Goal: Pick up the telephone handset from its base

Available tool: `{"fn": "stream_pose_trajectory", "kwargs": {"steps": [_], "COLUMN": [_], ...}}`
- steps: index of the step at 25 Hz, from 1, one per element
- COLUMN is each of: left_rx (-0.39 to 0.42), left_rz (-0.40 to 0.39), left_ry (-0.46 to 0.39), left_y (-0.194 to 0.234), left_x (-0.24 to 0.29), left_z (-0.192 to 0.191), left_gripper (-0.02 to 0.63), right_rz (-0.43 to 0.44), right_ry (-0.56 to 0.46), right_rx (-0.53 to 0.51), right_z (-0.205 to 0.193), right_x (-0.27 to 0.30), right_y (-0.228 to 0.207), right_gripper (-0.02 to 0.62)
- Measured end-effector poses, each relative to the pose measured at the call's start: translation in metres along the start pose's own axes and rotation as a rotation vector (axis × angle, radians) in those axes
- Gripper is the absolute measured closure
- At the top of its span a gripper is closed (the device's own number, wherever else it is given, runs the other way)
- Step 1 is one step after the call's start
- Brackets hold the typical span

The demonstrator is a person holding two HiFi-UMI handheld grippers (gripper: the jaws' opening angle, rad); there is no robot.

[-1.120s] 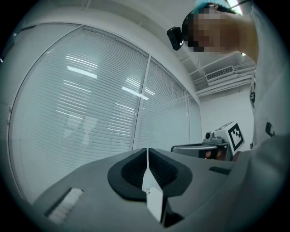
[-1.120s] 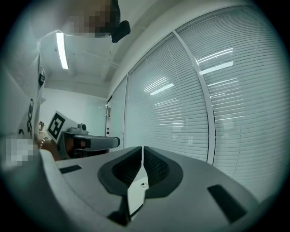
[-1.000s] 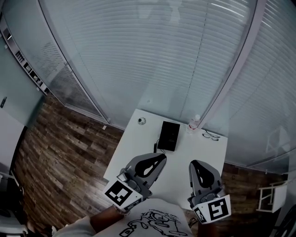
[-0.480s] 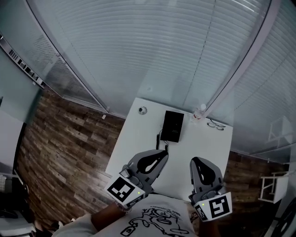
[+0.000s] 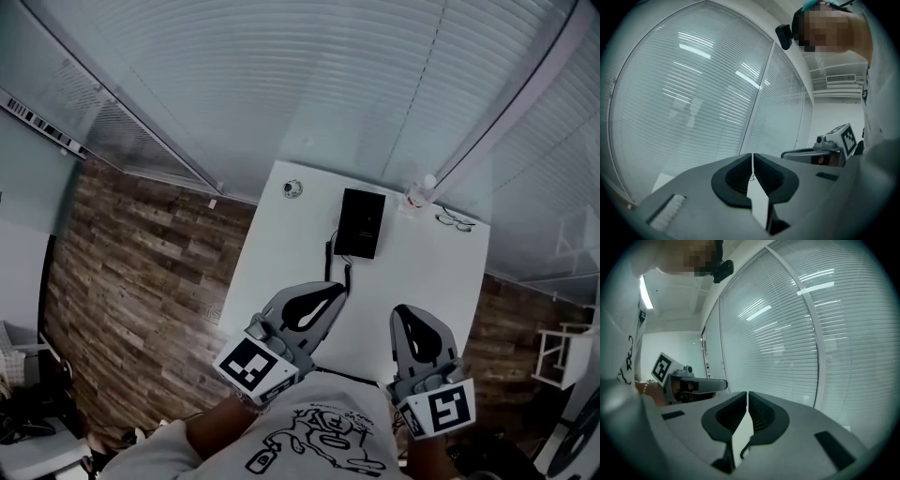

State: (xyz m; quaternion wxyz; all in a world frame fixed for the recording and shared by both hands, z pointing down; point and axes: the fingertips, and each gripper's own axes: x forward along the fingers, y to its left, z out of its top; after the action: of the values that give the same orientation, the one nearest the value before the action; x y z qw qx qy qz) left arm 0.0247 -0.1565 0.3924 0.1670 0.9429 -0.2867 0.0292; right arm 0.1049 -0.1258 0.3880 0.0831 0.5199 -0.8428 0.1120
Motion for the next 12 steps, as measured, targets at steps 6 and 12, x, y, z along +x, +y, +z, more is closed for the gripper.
{"fn": "stream_pose_trajectory", "kwargs": {"steps": [6, 12], "left_rx": [-0.022, -0.033], "left_rz": [0.025, 0.036], "left_ry": [0.026, 0.058], "left_y": [0.028, 0.052], "left_x": [0.011, 0.031], "left_z": [-0.016, -0.038], "left_gripper": [0.594, 0.592], "right_rz": [-0.004, -0.004], "right_ry": [0.021, 0.039], "right_rx": [0.005, 0.009], "right_z": [-0.017, -0.038], "right_x": [0.019, 0.046], "right_y": [-0.007, -0.022], "right_gripper": [0.583, 0.583]}}
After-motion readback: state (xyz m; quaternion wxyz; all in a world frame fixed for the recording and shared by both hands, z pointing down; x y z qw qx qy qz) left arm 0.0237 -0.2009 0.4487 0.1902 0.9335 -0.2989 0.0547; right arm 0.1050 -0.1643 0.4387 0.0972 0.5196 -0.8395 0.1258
